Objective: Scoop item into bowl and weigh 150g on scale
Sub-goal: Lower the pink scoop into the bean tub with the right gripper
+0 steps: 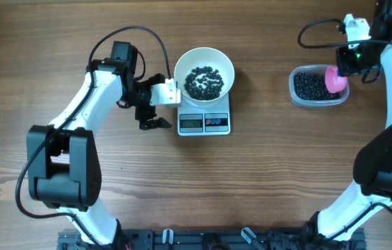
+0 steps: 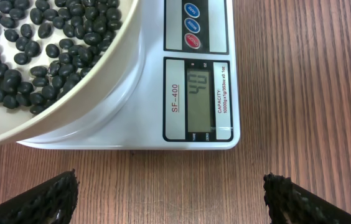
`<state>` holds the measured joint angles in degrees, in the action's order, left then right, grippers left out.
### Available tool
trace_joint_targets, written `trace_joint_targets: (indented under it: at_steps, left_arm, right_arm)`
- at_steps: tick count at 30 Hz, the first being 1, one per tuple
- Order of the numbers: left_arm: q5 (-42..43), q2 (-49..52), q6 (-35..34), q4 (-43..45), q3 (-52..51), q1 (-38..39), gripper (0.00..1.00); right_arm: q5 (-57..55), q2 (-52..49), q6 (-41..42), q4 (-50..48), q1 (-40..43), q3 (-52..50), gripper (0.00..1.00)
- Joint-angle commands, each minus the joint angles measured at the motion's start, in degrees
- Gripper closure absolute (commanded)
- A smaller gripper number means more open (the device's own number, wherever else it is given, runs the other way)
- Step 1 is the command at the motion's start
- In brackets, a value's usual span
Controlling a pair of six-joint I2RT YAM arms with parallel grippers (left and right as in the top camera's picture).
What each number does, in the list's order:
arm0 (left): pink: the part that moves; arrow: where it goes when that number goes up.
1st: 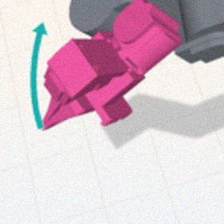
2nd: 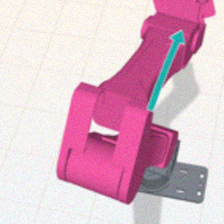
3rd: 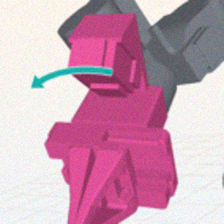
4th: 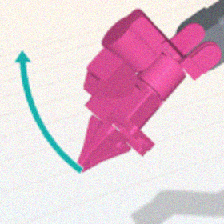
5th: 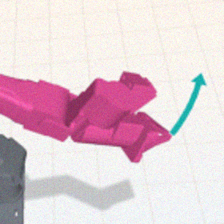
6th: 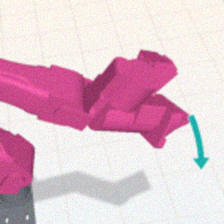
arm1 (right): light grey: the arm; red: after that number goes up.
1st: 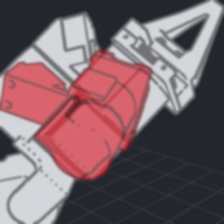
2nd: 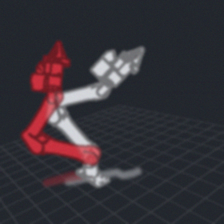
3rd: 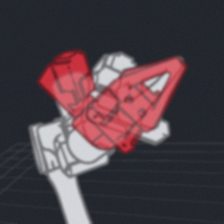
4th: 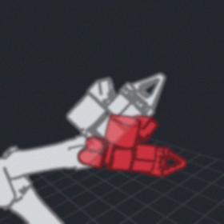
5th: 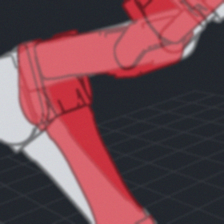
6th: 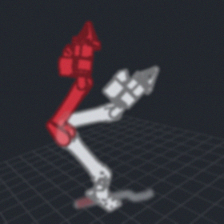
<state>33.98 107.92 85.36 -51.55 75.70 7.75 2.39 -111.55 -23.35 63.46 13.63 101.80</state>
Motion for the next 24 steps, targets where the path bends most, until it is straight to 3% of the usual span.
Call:
trace_joint_targets:
  at_steps: [1, 8, 18, 24]
  left_arm:
    - [1.11, 0.63, -0.31, -0.07, -0.55, -0.2, 0.0]
    - [1.11, 0.63, -0.28, -0.07, -0.55, -0.2, 0.0]
    - [1.11, 0.63, -0.31, -0.07, -0.55, -0.2, 0.0]
    - [1.11, 0.63, -0.31, -0.07, -0.55, -0.2, 0.0]
  right_arm:
    - [-1.97, -0.66, -0.7, -1.55, -0.33, -3.21, 0.96]
    - [10.29, -0.66, 1.49, -2.45, -0.33, -9.18, 0.96]
    - [20.63, -0.66, 5.6, -2.69, 0.22, -9.53, 0.96]
    - [34.21, -0.66, 6.16, -3.26, 6.58, -9.53, 0.96]
